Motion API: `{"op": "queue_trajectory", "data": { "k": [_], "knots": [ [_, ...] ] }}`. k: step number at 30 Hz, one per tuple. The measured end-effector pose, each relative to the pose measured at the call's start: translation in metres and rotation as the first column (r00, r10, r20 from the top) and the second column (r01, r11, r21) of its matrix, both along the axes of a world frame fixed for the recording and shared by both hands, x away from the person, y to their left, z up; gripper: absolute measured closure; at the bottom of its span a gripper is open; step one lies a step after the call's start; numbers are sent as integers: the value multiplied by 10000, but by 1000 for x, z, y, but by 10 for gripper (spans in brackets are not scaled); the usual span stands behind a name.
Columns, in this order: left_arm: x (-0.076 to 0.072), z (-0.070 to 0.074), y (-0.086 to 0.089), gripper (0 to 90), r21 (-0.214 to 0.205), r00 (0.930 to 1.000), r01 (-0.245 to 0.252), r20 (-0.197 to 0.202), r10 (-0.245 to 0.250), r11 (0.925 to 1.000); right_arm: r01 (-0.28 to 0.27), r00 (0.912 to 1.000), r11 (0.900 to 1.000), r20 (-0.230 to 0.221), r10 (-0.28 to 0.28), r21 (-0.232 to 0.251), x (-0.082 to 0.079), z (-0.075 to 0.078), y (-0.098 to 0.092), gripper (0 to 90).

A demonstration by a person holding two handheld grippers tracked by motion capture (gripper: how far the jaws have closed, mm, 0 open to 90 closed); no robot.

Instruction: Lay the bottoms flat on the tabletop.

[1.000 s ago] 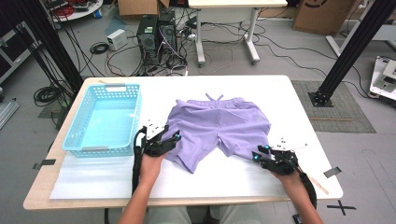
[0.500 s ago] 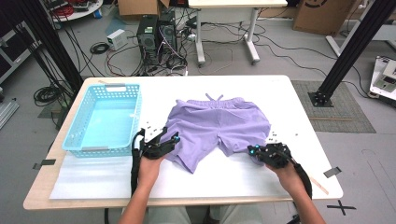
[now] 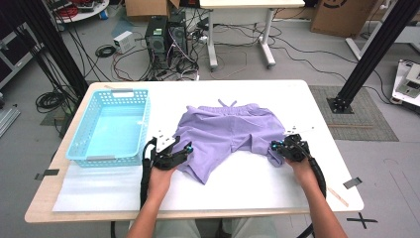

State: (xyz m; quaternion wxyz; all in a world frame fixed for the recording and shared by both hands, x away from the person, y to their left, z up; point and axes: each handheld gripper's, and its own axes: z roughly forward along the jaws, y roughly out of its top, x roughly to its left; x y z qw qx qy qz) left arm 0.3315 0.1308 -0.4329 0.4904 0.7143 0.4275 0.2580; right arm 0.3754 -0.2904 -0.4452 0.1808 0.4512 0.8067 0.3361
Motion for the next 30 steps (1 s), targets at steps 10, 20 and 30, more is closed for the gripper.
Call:
{"op": "queue_trajectory", "data": {
  "k": [10,20,30],
  "knots": [
    [-5,1,-2,482,-76,9999,78,154,-77,9999,-852,9886,9910,1327,711,1037,-26,22,-5,779],
    [-5,1,0,471,-162,9998,138,170,-135,9998,-1759,9830,9840,577,1740,292,-22,8,35,654],
    [-10,0,8,471,-165,9998,177,122,-175,9997,-2404,9703,9705,247,2407,-156,-28,1,41,882]
  ]
}}
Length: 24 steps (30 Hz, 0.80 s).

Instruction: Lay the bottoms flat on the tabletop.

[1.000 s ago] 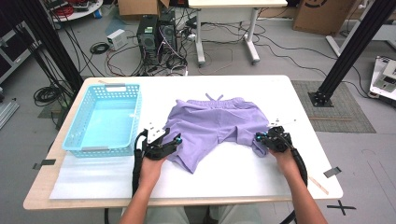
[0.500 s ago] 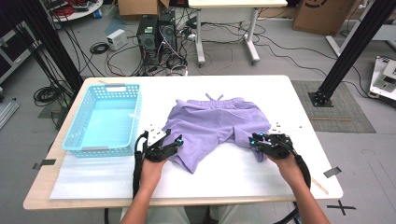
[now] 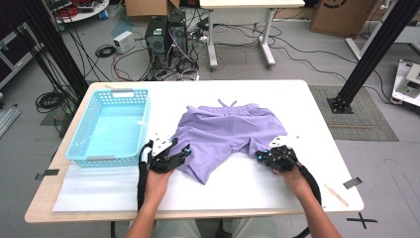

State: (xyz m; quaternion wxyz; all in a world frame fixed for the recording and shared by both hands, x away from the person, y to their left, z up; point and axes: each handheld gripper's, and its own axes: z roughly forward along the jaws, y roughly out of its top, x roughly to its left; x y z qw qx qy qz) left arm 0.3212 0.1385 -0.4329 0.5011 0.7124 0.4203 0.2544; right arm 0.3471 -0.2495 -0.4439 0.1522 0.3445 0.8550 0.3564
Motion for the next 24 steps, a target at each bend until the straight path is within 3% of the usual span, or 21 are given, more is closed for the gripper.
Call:
{"op": "queue_trajectory", "data": {
  "k": [3,8,17,22,24],
  "knots": [
    [-3,0,0,471,-11,10000,38,5,-38,10000,-474,9989,9987,52,473,186,-12,3,-1,882],
    [-10,0,-2,473,-34,9999,113,-33,-113,9999,-762,9971,9964,55,761,384,-29,8,-2,882],
    [-30,-2,-4,473,-134,10000,9,-32,-10,9999,-1058,9939,9902,417,1023,916,-54,21,-10,881],
    [-43,-2,-8,475,-71,10000,-14,-57,13,10000,-1286,9909,9885,516,1247,799,-69,19,-11,881],
    [-49,-2,-9,477,-10,9999,29,-122,-29,10000,-1240,9916,9876,484,1198,964,-75,19,-12,883]
  ]
}}
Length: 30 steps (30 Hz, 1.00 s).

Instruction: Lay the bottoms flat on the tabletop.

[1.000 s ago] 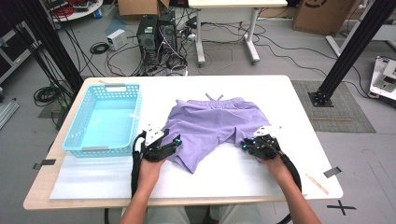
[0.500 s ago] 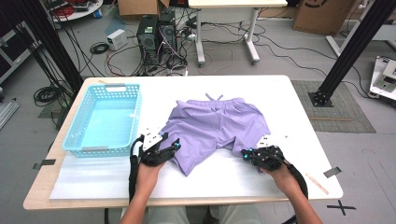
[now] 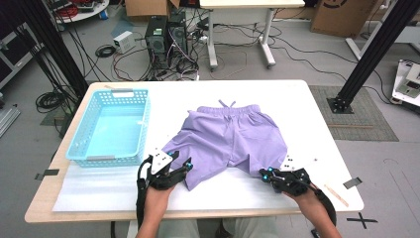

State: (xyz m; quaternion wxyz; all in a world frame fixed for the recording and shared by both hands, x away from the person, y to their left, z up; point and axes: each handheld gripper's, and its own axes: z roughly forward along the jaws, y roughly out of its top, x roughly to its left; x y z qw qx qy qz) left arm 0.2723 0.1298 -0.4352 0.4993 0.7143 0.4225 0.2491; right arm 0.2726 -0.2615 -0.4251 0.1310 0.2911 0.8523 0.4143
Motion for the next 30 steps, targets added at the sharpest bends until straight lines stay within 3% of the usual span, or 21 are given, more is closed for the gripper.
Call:
{"op": "queue_trajectory", "data": {
  "k": [4,8,11,14,16,17,18,20,21,22,24,25,28,29,30],
  "knots": [
    [-9,-2,-2,484,134,9999,49,-141,-48,9999,-811,9959,9967,-410,811,13,-12,-4,5,891],
    [-17,-5,-3,490,221,9995,35,-299,-28,9997,-1214,9900,9926,-718,1217,85,-23,-10,11,880],
    [-21,-8,-5,497,300,9989,45,-466,-31,9995,-1363,9866,9901,-858,1388,340,-31,-13,12,721],
    [-23,-10,-8,496,499,9979,27,-654,6,9988,-412,9981,9958,-419,447,812,-40,-9,-1,710],
    [-24,-11,-10,496,610,9974,-50,-713,93,9981,701,9975,9920,-30,-702,1055,-44,-5,-17,710],
    [-24,-12,-10,496,625,9970,-123,-756,171,9980,1542,9876,9835,150,-1563,944,-45,-4,-25,710],
    [-24,-12,-10,496,619,9966,-163,-802,213,9980,2323,9719,9693,204,-2346,809,-45,-4,-34,711],
    [-24,-13,-11,496,593,9956,-263,-881,315,9979,3642,9309,9307,164,-3648,335,-44,-7,-48,710],
    [-23,-13,-11,496,588,9956,-247,-888,299,9980,4015,9157,9156,88,-4018,227,-43,-10,-53,702],
    [-23,-13,-12,496,586,9955,-244,-902,297,9980,4130,9106,9104,-258,-4124,225,-42,-13,-56,673],
    [-21,-14,-15,496,662,9940,-189,-1060,259,9976,4104,9096,9118,-655,-4103,-114,-40,-21,-55,608],
    [-20,-15,-17,496,708,9927,-179,-1174,262,9973,4002,9134,9161,-697,-4010,-247,-39,-25,-52,593],
    [-17,-18,-24,541,947,9896,96,-1438,42,9955,4046,9130,9139,-430,-4058,-341,-38,-29,-43,556],
    [-17,-20,-27,553,1120,9883,162,-1526,11,9936,4041,9135,9136,-313,-4056,-440,-37,-29,-40,579],
    [-16,-22,-30,581,1352,9860,279,-1665,-51,9904,3857,9217,9211,-216,-3872,-534,-37,-29,-37,672]
  ]
}}
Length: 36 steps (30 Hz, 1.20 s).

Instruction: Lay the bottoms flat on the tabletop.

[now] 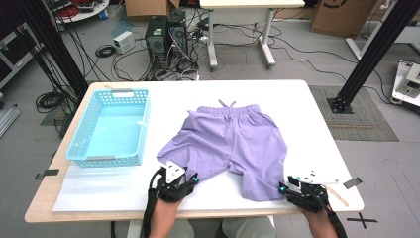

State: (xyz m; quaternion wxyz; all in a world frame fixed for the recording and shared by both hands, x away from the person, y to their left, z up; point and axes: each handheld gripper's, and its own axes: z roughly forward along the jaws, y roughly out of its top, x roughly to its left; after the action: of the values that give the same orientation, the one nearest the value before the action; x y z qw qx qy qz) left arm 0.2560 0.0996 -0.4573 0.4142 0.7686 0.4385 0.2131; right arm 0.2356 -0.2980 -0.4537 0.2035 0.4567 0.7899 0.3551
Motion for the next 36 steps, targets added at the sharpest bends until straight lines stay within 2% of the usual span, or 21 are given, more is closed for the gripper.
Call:
{"op": "queue_trajectory", "data": {
  "k": [1,2,3,5,9,11,13,15,16,17,18,19,21,24,27,29,32,36],
  "knots": [
    [-1,-1,-3,627,297,9998,33,195,-39,9996,-253,9997,9997,1,253,-48,0,0,3,752],
    [-1,0,-4,665,440,9997,39,227,-49,9990,-483,9988,9986,64,485,-196,0,1,7,845],
    [-1,0,-5,713,470,9998,49,173,-57,9989,-670,9977,9975,31,671,-246,0,1,9,894],
    [-2,1,-7,867,669,9998,-3,199,-11,9978,-660,9978,9974,-25,659,-301,0,3,9,900],
    [-9,2,-4,883,190,9992,378,-125,-376,9991,260,9987,9990,455,-244,-360,-2,11,-7,900],
    [-16,3,-3,883,-53,9977,605,-295,-606,9982,801,9950,9956,643,-769,-477,-2,17,-15,900],
    [-24,3,-2,883,-138,9959,851,-305,-855,9963,1182,9896,9917,891,-1133,-510,-2,23,-20,900],
    [-31,5,1,883,-444,9941,1024,-298,-1038,9937,1092,9915,9936,736,-1068,-290,-2,26,-21,895],
    [-34,6,1,881,-577,9942,1050,-179,-1062,9928,775,9948,9969,676,-765,-123,-1,27,-20,880],
    [-37,8,4,870,-763,9936,1126,75,-1123,9907,626,9958,9980,674,-627,31,-2,27,-19,844],
    [-38,11,5,814,-886,9948,1008,246,-990,9909,636,9946,9978,812,-651,205,-3,27,-19,803],
    [-38,13,8,719,-1048,9957,877,388,-840,9906,804,9924,9958,900,-840,432,-2,28,-21,767],
    [-38,18,13,643,-1297,9945,679,877,-568,9892,1399,9842,9878,1002,-1462,678,-2,29,-28,764],
    [-33,24,21,550,-1626,9900,506,1386,-280,9854,1871,9782,9801,791,-1921,659,4,25,-40,764],
    [-23,26,28,477,-1757,9860,343,1664,-47,9839,1920,9798,9802,476,-1942,477,13,18,-47,743],
    [-16,26,31,448,-1818,9846,223,1748,100,9831,1783,9834,9829,250,-1795,465,17,13,-46,715],
    [-6,25,34,436,-1890,9843,74,1746,261,9820,1031,9947,9937,20,-1033,437,24,4,-35,660],
    [-1,26,36,436,-1923,9828,-7,1812,362,9813,200,9996,9984,187,-210,535,24,-1,-13,596]
  ]
}}
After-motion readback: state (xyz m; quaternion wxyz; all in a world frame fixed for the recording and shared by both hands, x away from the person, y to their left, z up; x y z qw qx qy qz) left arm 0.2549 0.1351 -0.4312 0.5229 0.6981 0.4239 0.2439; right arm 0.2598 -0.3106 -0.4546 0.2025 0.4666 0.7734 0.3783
